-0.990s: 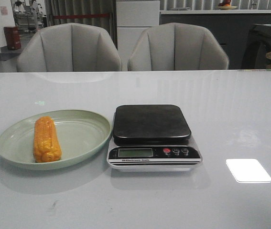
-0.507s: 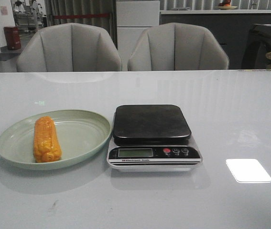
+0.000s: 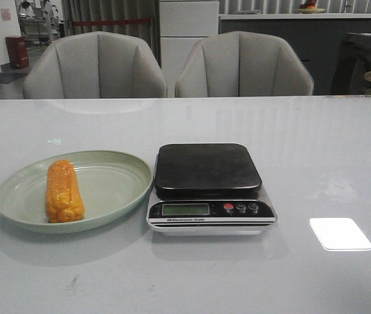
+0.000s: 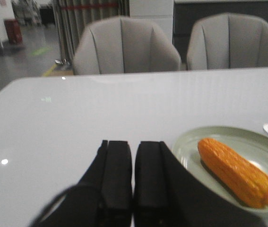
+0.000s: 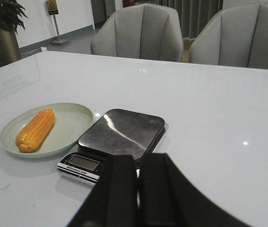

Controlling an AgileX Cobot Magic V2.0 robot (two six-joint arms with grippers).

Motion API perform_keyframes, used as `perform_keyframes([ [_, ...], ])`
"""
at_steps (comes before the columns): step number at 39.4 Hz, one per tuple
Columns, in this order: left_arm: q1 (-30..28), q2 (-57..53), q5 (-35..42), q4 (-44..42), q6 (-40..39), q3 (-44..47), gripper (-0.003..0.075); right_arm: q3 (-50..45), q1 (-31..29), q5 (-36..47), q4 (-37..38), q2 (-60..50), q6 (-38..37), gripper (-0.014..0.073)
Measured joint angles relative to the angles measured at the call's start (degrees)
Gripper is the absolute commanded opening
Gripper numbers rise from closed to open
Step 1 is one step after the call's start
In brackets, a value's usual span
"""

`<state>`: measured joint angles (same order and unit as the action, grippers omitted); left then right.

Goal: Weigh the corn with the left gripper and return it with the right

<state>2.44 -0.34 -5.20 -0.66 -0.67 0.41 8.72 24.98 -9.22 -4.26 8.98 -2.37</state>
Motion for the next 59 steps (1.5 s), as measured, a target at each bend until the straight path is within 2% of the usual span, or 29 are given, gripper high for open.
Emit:
perform_keyframes([
  [10,-3.0,0.0,2.3,0.0,-0.1,0.0,0.0114,0.0,0.0,0.0,0.0,0.0,0.0,0.0169],
  [48,-3.0,0.0,2.4,0.0,-0.2,0.0,0.0114,0.0,0.0,0.0,0.0,0.0,0.0,0.0169],
  [52,-3.0,0.0,2.4,0.0,-0.2,0.0,0.0113,-0.8,-1.3,0.0,0.2,0.0,0.0,0.0169],
  [59,-3.0,0.0,2.4,-0.1,-0.2,0.0,0.0114,-2.4,-11.1,0.0,0.6,-1.0,0.0,0.0169],
])
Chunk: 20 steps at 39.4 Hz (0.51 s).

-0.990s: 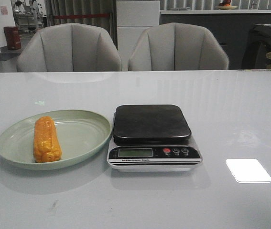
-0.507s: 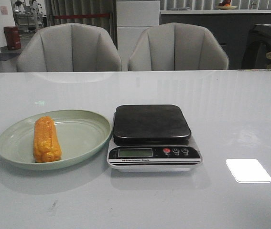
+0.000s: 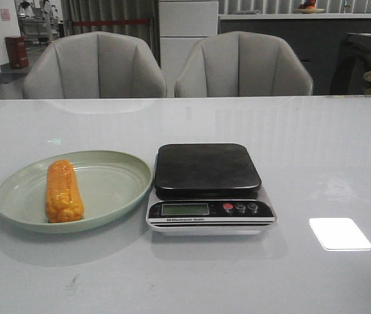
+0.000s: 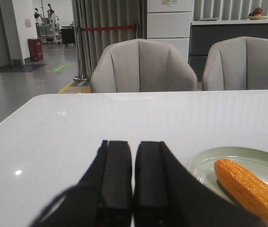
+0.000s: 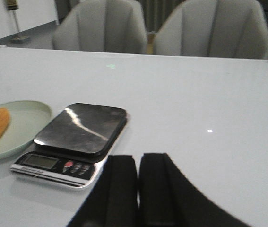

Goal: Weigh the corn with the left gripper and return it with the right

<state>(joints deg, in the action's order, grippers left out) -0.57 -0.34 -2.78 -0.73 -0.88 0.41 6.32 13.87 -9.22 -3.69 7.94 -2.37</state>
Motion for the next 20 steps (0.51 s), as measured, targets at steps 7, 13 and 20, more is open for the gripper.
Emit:
perform_keyframes([
  [7,0.0,0.0,0.0,0.0,0.0,0.0,0.0114,-4.8,-10.5,2.1,0.0,-5.6,0.0,0.0169],
  [13,0.0,0.0,0.0,0.0,0.0,0.0,0.0114,-7.6,-14.5,4.5,0.3,-8.4,0.0,0.0169],
  [20,0.0,0.0,0.0,0.0,0.0,0.0,0.0114,-7.8,-14.0,4.6,2.9,-8.4,0.0,0.0169],
])
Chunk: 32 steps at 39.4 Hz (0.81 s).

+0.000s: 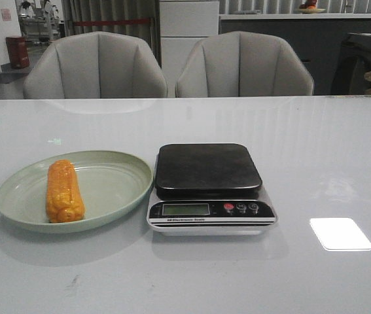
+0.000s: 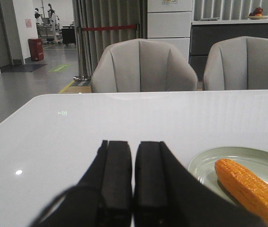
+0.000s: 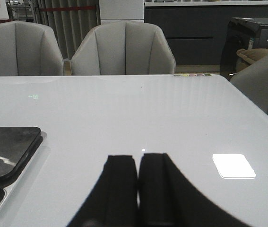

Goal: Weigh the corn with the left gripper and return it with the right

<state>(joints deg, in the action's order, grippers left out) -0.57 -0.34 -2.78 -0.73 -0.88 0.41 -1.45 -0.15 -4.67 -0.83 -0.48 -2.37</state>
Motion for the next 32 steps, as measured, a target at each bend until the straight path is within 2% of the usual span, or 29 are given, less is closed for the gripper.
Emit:
perform_keyframes([
  [17,0.0,0.0,0.0,0.0,0.0,0.0,0.0114,0.0,5.9,0.0,3.0,0.0,0.0,0.0169],
  [32,0.0,0.0,0.0,0.0,0.0,0.0,0.0114,0.0,6.0,0.0,3.1,0.0,0.0,0.0169],
])
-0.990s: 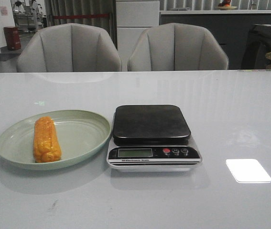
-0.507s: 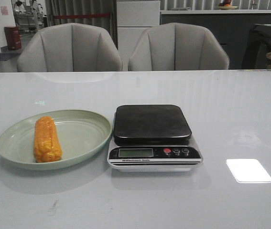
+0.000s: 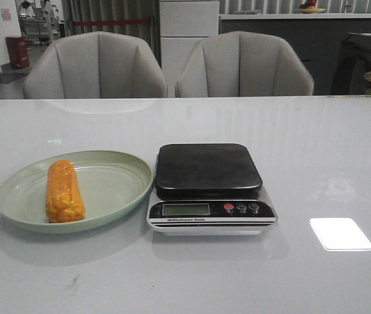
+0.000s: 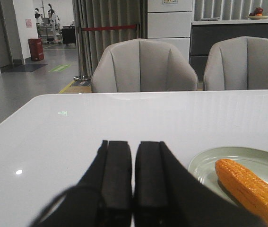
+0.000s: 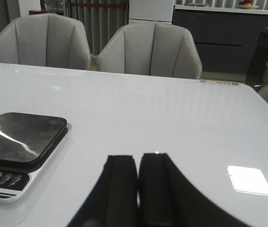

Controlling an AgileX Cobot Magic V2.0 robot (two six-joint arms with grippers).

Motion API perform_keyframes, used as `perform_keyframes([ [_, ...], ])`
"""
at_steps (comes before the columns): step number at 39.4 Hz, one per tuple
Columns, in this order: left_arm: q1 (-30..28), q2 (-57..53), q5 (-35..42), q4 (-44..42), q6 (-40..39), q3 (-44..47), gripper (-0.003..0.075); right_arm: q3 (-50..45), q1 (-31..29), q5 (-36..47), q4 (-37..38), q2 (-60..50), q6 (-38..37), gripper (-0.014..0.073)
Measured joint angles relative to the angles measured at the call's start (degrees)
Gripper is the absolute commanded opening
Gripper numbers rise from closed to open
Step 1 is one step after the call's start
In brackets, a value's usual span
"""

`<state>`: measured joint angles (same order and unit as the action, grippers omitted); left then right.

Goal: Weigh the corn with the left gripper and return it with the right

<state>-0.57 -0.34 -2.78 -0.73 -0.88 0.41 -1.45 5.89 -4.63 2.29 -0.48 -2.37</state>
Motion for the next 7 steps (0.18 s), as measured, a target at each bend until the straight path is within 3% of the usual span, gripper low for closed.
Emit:
perform_keyframes([
  [7,0.0,0.0,0.0,0.0,0.0,0.0,0.0113,0.0,0.0,0.0,0.0,0.0,0.0,0.0169],
])
